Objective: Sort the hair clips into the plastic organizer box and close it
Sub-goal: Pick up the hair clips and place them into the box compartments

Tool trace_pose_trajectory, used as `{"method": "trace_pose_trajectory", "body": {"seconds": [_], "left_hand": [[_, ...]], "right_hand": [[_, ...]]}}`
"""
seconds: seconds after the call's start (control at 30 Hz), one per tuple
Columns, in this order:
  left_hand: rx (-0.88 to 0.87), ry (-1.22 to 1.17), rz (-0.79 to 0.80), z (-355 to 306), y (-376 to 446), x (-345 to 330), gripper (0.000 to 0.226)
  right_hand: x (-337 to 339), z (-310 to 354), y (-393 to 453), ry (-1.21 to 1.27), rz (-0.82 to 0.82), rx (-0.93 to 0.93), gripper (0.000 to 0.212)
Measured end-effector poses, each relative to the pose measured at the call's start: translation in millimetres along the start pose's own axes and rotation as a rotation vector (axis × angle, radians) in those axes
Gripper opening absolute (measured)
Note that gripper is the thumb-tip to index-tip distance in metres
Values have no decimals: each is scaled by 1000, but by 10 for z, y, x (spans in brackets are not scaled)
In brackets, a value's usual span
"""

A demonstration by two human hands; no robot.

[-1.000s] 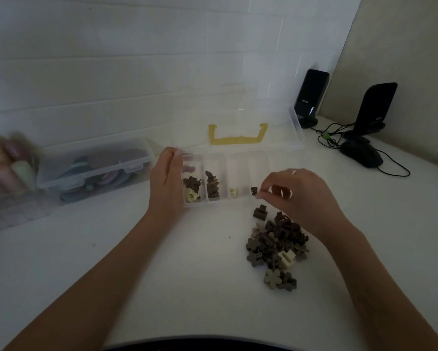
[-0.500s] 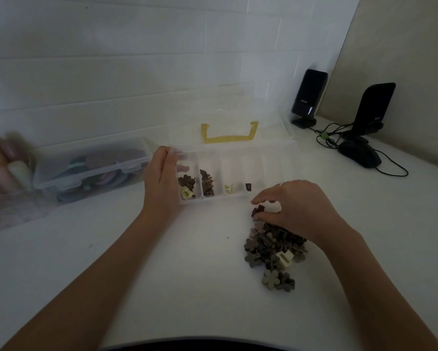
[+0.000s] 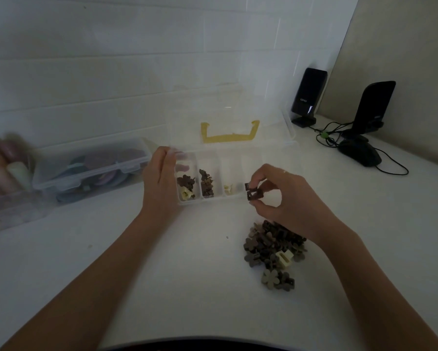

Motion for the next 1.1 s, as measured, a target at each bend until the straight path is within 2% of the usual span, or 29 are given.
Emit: {"method": "trace_pose_trajectory", "body": {"seconds": [0.1, 0.23, 0.3, 0.4, 0.5, 0.7, 0.83, 0.93, 1.1], "left_hand": [[6, -26, 25, -16, -8, -8, 23], [14, -58, 65, -28, -36, -9, 23], [2, -61, 79, -45, -43, -4, 25], [-51, -44, 77, -81, -53, -3, 27], [-110, -46, 89, -113, -77, -27, 23], [-78, -66, 91, -98, -79, -42, 24], [-47, -71, 92, -69, -70, -30, 24], [-41, -76, 97, -76, -73, -37, 24], [-34, -80, 97, -63, -69, -41, 25]], "right_hand": [[6, -42, 19, -20, -100, 3, 26], [123, -37, 4, -157, -356, 48, 25], [163, -40, 0, -214, -425, 89, 22], [133, -59, 15, -303, -391, 133, 20], [40, -76, 18, -410, -276, 148, 11], [46, -105, 15, -470, -201, 196, 33], [-54, -132, 18, -542, -80, 162, 46], [-104, -163, 7, -547, -44, 130, 48], [-75, -180, 12, -635, -74, 122, 51]]}}
Point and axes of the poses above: each hand's wrist, its own y-axis towards the middle knuckle, its own x-axis out of the back of the hand, z = x × y, the point moved 4 cm from there along y, towards the middle knuckle, and after that the axes turned 8 degrees about -z, right-handed, at the moved point
